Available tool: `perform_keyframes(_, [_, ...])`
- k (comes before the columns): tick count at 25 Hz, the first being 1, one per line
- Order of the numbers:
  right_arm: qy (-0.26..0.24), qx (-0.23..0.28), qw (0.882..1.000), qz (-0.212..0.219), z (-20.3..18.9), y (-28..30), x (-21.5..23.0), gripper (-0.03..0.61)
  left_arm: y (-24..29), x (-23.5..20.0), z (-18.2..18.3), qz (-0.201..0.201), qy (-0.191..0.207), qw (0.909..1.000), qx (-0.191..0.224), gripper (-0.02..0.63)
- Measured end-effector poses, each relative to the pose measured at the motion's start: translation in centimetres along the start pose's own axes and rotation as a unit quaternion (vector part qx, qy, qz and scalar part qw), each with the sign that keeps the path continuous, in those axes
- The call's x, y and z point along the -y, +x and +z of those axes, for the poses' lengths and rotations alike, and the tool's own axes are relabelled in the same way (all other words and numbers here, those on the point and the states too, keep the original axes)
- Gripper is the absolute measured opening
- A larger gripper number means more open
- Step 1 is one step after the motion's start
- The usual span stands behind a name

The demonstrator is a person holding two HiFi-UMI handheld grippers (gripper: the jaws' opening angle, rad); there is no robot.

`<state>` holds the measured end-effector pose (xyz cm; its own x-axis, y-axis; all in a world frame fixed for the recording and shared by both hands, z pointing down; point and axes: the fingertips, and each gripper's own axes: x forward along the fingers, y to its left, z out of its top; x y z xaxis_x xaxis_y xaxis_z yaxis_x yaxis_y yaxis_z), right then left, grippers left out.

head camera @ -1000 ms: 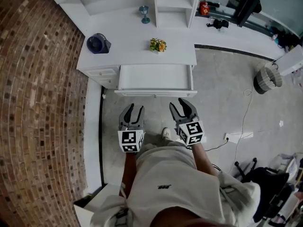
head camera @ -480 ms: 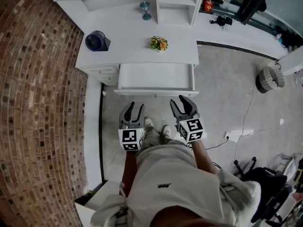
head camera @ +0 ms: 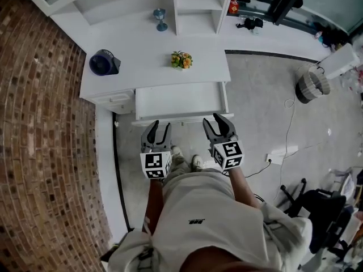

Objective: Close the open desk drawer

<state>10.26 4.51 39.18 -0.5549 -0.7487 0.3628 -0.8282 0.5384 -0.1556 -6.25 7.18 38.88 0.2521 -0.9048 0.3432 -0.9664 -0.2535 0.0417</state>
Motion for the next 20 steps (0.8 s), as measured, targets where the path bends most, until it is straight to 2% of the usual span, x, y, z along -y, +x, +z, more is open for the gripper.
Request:
perform_keyframes(12, [-0.003, 0.001, 0.999, -0.047, 1.4, 5.2, -1.3, 0.170, 3.7, -5.7, -0.6, -0.039, -0.004, 0.9992, -0.002, 0.176])
perform_keyframes(20, [0.000, -0.005, 0.996, -0.089, 0.8, 6.4, -1.4, 0.170, 5.4, -7.4, -1.6, -0.070, -0.011, 0.9975, 0.001, 0.175])
